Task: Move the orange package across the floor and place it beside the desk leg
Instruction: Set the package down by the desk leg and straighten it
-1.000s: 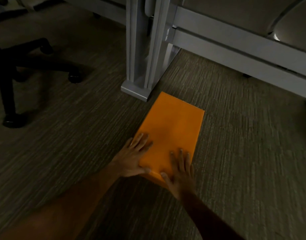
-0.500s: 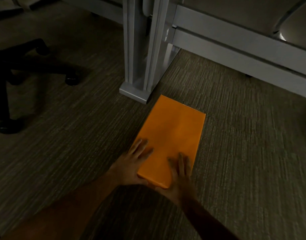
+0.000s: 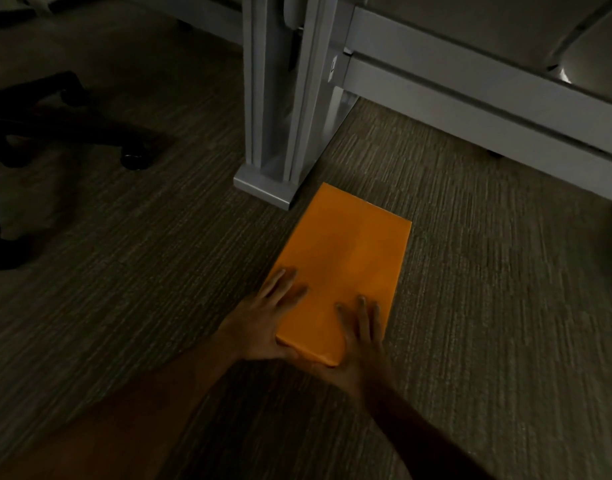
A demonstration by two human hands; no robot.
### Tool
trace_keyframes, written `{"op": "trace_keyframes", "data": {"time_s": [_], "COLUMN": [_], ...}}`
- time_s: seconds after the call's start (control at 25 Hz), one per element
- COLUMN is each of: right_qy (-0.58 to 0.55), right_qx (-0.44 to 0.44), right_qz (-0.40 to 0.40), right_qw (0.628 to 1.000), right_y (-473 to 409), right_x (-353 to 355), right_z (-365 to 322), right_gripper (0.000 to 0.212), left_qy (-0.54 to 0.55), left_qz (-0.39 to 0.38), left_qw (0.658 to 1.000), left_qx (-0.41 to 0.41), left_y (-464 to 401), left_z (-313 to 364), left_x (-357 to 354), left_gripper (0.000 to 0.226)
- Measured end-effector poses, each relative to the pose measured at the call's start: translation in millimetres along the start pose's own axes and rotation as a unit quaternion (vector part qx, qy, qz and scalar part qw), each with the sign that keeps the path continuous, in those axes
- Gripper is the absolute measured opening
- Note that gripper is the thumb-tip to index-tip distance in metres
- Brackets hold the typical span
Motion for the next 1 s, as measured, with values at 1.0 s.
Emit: {"op": "trace_keyframes", "data": {"time_s": [1.0], "right_qy": [0.041], "right_qx": [0.004], "right_qz": [0.037], "right_qw": [0.998], "right_y": [-112.3], "right_x": [13.4], "right_z": [26.1], "right_gripper": [0.126], "left_qy": [-0.045], "left_qz": [0.025], "left_qw": [0.999], "left_qx": [-0.016], "left_y": [-113.2], "left_z": [-40.4], "left_x": [-6.2], "left_gripper": [0.125]}}
Point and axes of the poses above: each hand's wrist, its own y-axis away from the middle knuckle, its own x-axis out of the back of the hand, z = x × y, the point moved 1 cm from there along -y, towards the middle knuckle, and after that the axes turned 10 degrees about z, right-handed, at the moved point
